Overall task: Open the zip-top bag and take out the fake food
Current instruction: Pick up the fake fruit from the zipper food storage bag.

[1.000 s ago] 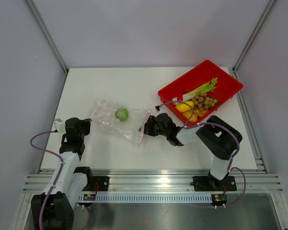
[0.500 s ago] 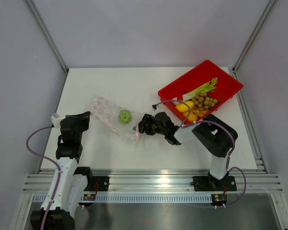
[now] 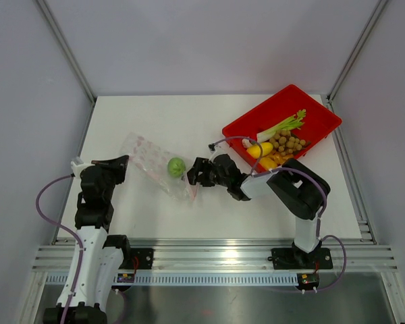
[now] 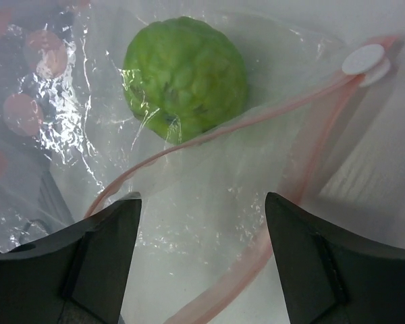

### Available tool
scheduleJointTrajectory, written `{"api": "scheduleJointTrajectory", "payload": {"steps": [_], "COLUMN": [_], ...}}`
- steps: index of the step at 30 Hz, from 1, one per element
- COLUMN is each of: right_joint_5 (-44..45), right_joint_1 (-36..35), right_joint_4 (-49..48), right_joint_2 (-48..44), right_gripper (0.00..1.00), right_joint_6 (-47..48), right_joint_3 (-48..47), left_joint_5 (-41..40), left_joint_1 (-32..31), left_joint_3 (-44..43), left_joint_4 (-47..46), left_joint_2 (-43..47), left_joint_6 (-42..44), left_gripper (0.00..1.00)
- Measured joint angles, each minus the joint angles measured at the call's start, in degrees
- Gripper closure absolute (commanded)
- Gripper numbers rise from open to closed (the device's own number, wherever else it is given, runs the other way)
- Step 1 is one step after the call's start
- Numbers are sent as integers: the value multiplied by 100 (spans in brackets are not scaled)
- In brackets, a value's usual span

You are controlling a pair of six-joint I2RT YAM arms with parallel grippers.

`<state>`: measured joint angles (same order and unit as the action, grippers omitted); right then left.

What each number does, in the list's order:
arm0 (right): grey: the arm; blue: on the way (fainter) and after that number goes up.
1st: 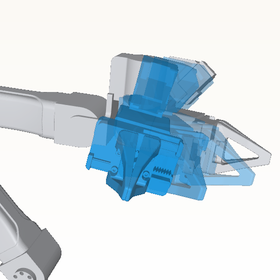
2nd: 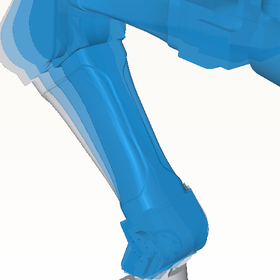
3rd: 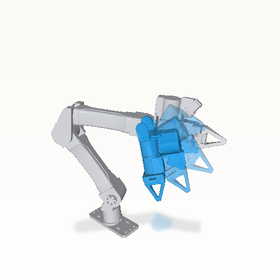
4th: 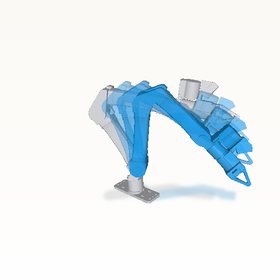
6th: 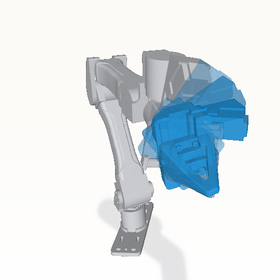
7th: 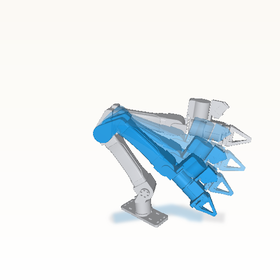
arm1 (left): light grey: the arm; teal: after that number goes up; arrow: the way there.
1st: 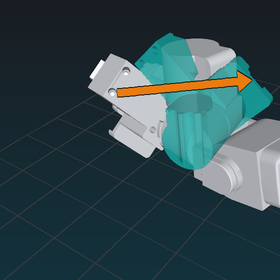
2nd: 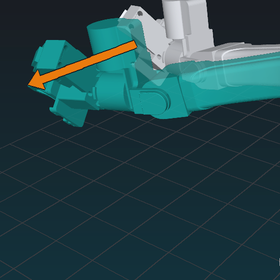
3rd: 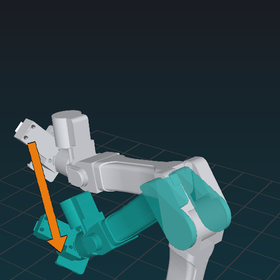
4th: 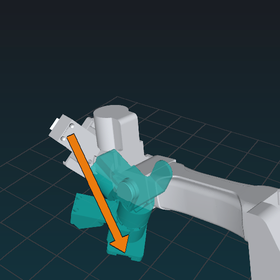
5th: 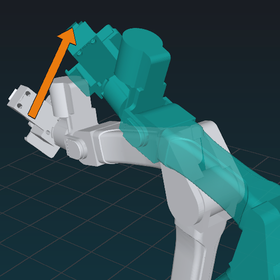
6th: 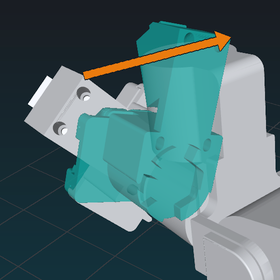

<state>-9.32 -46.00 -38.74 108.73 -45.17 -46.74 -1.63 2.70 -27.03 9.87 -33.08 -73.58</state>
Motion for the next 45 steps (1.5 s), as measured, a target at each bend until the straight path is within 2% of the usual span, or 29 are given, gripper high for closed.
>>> {"api": "scheduleJointTrajectory", "payload": {"steps": [5, 10, 16, 18, 20, 21, 23, 24, 26, 27, 28, 33, 38, 45], "right_joint_5": [-146, -295, -387, -385, -387, -387, -387, -387, -387, -387, -387, -382, -367, -348], "right_joint_1": [-39, -68, -109, -109, -109, -111, -111, -111, -111, -111, -111, -111, -111, -111], "right_joint_4": [-31, -57, -520, -603, -605, -610, -632, -636, -638, -638, -638, -619, -568, -481], "right_joint_2": [254, 385, 376, 332, 299, 297, 297, 297, 297, 297, 297, 264, 146, 83], "right_gripper": [13, 14, 17, 16, 17, 17, 17, 17, 17, 17, 18, 18, 17, 17], "right_joint_6": [149, 166, -94, -177, -219, -227, -249, -262, -267, -267, -267, -267, -262, -243], "right_joint_3": [-260, -330, -24, 72, 103, 103, 103, 103, 103, 103, 103, 103, 103, 103], "left_joint_5": [188, 293, 289, 249, 186, 146, 72, 24, -98, -173, -240, -610, -1036, -1659], "left_joint_1": [0, 0, 0, 0, 0, 0, 0, 0, 0, 0, 0, 0, 0, -4], "left_joint_3": [-26, -184, -522, -520, -483, -433, -326, -297, -284, -282, -282, -345, -804, -1058], "left_joint_4": [107, 219, 424, 492, 514, 511, 522, 544, 636, 699, 752, 1147, 1742, 2109], "left_joint_2": [-37, -48, -39, -35, -37, -44, -79, -92, -155, -166, -153, -114, -201, -120], "left_joint_6": [0, 2, 24, 31, 42, 57, 138, 181, 282, 310, 345, 516, 815, 1045], "left_gripper": [100, 100, 96, 91, 83, 73, 63, 39, 22, 9, 3, 1, 1, 1]}}
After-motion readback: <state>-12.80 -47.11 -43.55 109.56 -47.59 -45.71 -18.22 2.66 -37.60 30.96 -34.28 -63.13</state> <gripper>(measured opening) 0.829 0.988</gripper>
